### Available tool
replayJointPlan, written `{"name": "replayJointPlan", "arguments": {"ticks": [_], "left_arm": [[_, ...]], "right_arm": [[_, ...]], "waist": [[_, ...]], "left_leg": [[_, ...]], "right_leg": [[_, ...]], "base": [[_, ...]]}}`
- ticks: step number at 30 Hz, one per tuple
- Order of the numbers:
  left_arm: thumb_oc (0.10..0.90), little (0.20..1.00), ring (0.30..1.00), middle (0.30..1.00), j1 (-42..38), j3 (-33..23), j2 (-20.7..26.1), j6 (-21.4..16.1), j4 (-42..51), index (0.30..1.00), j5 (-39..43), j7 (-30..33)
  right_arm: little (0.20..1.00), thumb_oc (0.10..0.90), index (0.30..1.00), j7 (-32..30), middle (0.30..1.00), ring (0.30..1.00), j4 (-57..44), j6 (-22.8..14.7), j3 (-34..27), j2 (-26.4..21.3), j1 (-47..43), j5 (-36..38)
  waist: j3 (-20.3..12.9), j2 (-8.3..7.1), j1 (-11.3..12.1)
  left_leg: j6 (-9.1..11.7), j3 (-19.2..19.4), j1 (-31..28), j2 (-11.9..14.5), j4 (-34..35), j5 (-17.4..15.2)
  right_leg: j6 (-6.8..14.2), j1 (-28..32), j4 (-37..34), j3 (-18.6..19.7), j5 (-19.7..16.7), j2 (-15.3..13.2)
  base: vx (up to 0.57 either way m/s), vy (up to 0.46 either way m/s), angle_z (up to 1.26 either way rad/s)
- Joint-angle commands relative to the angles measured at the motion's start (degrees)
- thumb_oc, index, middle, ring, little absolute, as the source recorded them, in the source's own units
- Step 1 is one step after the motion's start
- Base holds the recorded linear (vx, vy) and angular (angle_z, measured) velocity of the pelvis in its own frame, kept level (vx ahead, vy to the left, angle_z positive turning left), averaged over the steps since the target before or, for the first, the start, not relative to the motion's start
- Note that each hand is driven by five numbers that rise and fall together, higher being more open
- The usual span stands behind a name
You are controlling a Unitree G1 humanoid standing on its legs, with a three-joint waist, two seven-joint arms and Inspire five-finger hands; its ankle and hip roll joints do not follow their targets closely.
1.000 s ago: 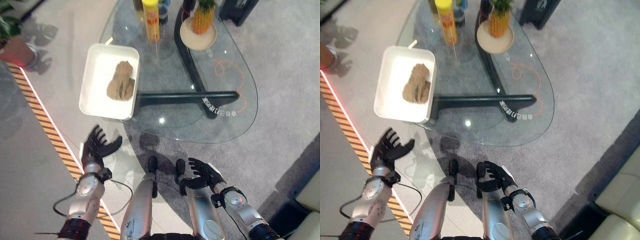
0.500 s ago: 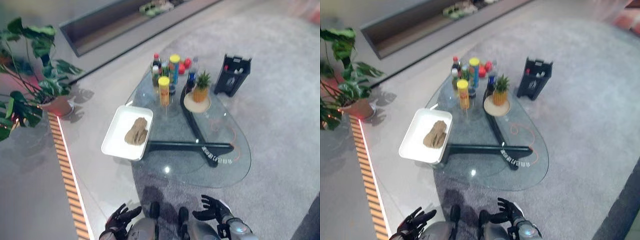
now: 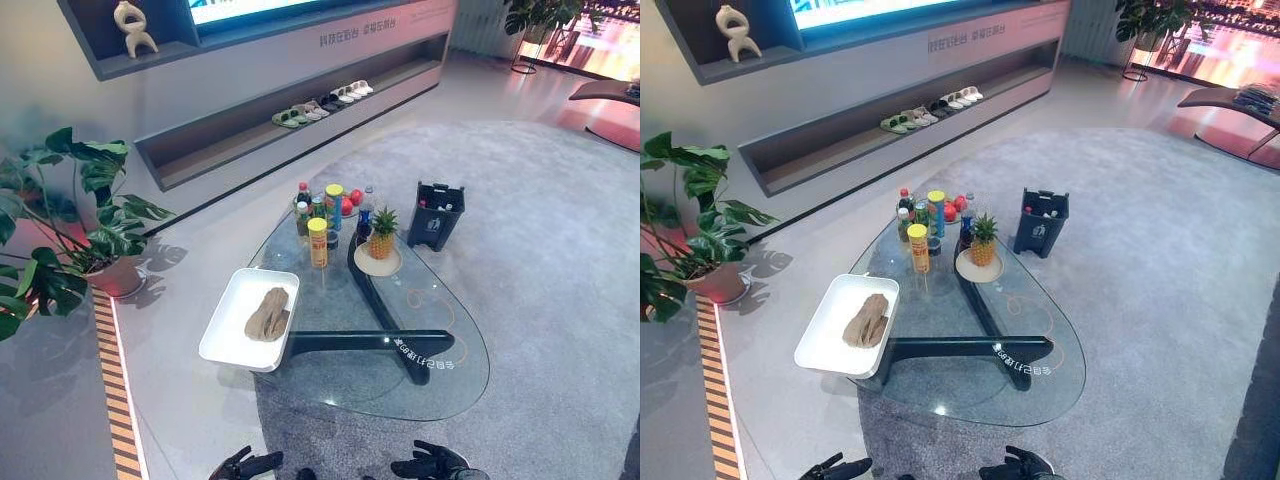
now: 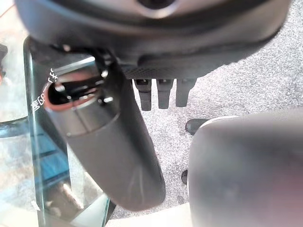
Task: Wipe the table with a cloth and put it in the basket.
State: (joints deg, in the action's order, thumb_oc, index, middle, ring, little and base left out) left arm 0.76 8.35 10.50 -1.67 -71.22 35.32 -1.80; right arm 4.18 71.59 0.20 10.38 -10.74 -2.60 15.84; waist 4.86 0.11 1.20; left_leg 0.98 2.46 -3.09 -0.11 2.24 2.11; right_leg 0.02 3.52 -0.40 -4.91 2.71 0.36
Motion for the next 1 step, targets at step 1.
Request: {"name": "replayJointPlan", "arguments": {"ticks": [1], "left_arm": [[0.8,0.9,0.9,0.9,-0.4,0.49,-1.65,-1.08,-2.27,0.9,-2.45,-1.16]], "right_arm": [[0.9,0.8,0.9,1.74,0.9,0.9,1.82,1.13,2.31,0.57,1.52,-0.54]], "waist": [[-0.11,-1.1,-0.65]], "left_leg": [[-0.14,-2.34,0.44,0.39,0.24,-0.24]], "right_leg": [[2.71,0.13,-1.71,-1.63,-5.13,-3.59]], "base": [[0.04,0.01,-0.04]]}}
